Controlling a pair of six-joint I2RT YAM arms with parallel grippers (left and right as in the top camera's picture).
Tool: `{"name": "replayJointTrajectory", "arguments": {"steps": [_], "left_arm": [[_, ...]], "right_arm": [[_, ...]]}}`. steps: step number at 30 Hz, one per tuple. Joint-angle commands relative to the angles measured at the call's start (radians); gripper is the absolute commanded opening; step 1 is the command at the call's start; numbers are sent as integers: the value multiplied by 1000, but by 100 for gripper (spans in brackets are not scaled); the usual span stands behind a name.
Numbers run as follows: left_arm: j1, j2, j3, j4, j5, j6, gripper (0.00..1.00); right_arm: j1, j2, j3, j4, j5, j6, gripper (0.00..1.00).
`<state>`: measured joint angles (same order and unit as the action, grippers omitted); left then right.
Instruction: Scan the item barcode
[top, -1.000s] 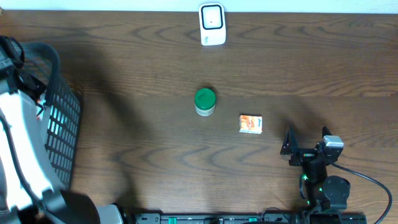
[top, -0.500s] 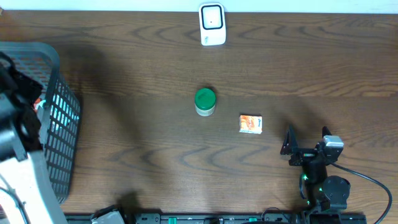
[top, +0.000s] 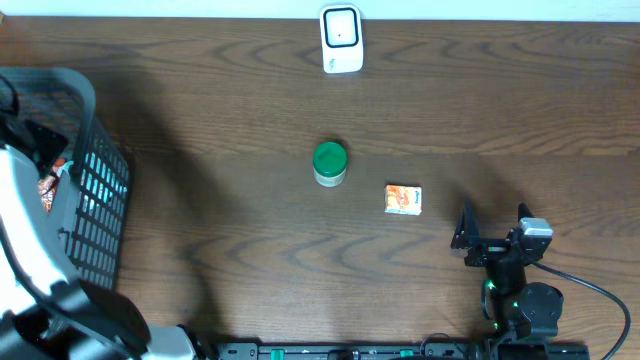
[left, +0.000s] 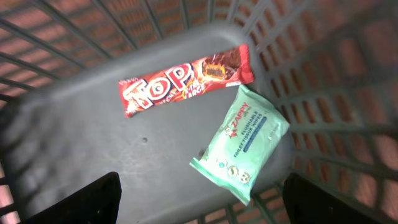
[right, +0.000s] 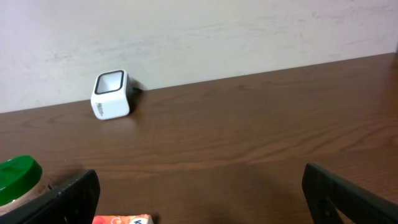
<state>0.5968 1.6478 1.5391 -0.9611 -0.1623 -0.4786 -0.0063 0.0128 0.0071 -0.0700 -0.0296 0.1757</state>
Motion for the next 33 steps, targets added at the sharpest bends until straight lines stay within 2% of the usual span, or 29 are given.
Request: {"name": "replayJointTrajectory", "arguments": {"steps": [1,6,11,17,18,19,20,21,27,33], "left_arm": [[39,97,-6,7,140,4,84],[42,245,-11,28,159,81,84],[42,354,-13,37,192,101,89],[42,441,-34,53,243,127,87],[42,453,-40,55,253,127,68],[42,463,-47,56,263,127,43],[42,472,-51,55,277,127,23],[42,476,-52,51,295,127,8],[50,404,-40,26,308,131,7],[106,156,35,-21,307,130,7]], "right_arm": [[10,-2,-1,-3,2,7,99],[10,-2,-1,-3,2,7,99],[10,-2,-1,-3,2,7,99],[10,-2,-1,-3,2,7,99],[10,-2,-1,-3,2,7,99],[10,-2,-1,-3,2,7,99],[10,-2,-1,-3,2,7,99],[10,-2,-1,-3,2,7,99],[10,-2,-1,-3,2,7,99],[10,-2,-1,-3,2,7,99]]}}
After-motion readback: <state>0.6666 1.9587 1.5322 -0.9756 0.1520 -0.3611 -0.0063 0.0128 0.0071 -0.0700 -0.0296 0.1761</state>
